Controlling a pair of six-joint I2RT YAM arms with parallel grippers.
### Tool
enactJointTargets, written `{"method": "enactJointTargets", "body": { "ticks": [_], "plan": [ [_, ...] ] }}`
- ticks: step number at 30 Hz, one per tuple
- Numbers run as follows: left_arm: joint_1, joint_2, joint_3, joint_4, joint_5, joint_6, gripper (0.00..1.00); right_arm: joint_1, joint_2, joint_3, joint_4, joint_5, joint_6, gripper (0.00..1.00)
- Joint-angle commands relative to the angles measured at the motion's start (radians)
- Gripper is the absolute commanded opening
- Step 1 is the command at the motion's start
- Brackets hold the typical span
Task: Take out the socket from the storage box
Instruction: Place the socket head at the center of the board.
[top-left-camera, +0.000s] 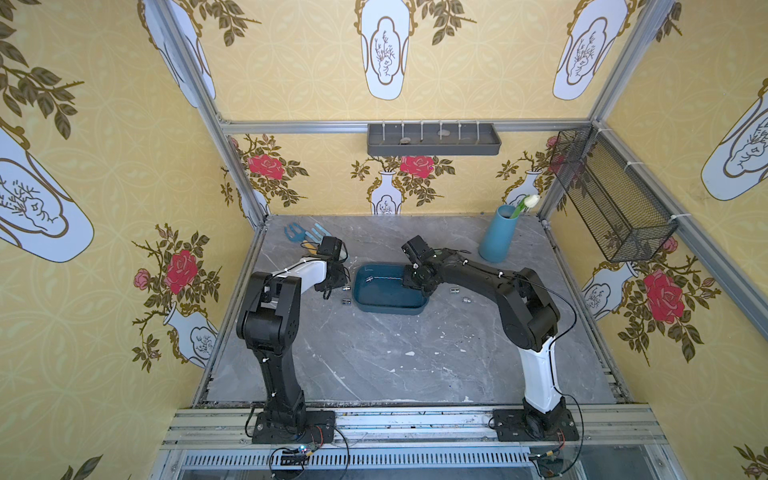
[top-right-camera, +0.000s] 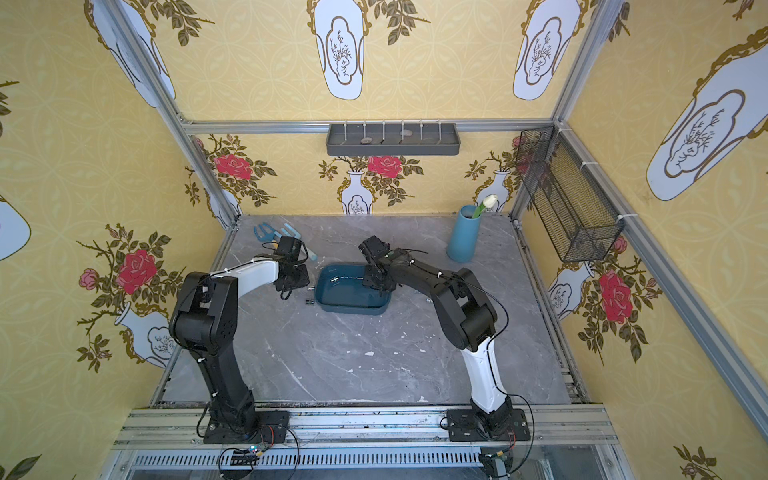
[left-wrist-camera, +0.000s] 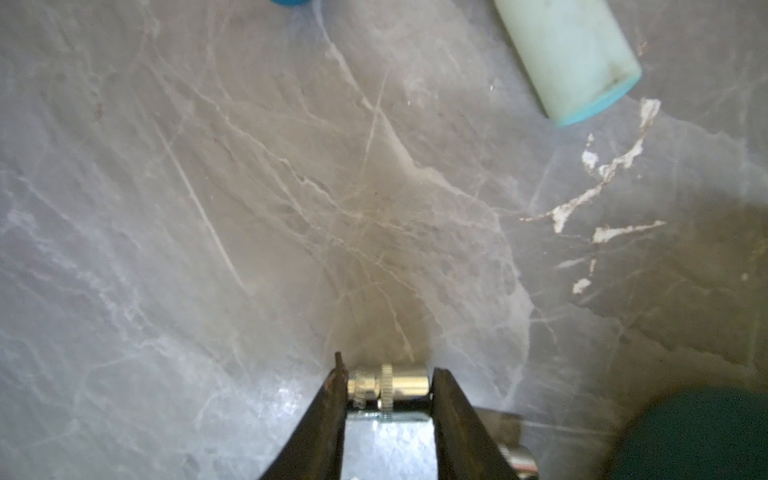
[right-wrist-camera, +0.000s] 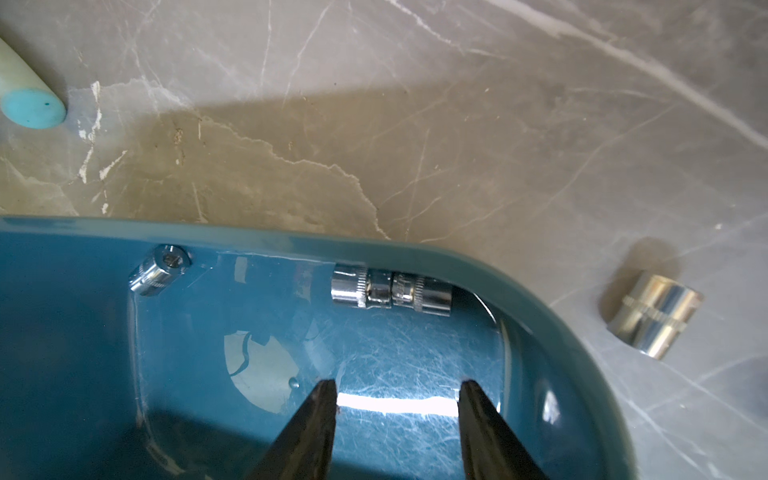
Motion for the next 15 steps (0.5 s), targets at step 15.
{"method": "enactJointTargets", "body": {
  "ticks": [15],
  "plan": [
    [-0.010, -0.067, -0.087, -0.018, 0.085, -0.016, 0.30, 0.000, -0.025, -0.012, 0.025, 0.018, 0.000, 0.52]
  ]
}}
